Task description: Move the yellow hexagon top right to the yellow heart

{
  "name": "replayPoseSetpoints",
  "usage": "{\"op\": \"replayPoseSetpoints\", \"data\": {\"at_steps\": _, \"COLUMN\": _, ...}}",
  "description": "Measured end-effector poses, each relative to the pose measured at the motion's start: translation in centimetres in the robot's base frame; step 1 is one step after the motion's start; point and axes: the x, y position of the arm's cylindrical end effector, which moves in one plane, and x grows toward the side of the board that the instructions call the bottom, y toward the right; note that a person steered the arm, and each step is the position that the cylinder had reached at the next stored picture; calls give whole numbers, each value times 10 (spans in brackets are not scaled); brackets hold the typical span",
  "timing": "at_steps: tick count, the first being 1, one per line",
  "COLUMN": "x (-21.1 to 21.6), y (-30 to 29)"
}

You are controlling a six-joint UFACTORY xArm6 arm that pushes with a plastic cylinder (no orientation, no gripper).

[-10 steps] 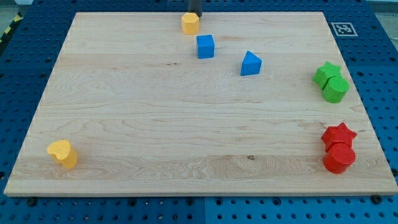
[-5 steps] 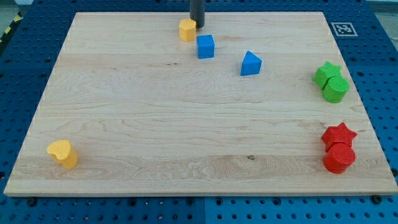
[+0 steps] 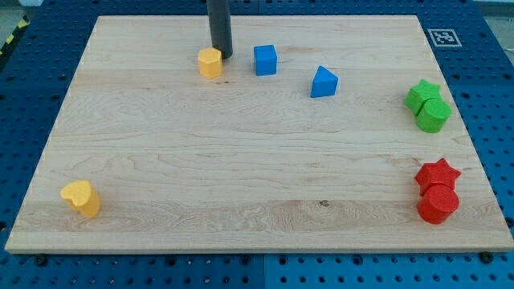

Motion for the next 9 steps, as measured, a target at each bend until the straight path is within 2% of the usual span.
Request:
{"op": "replayPoseSetpoints", "data": {"at_steps": 3, "x": 28, "y": -34}}
{"op": "replayPoseSetpoints", "data": {"at_steps": 9, "x": 156, "y": -117}}
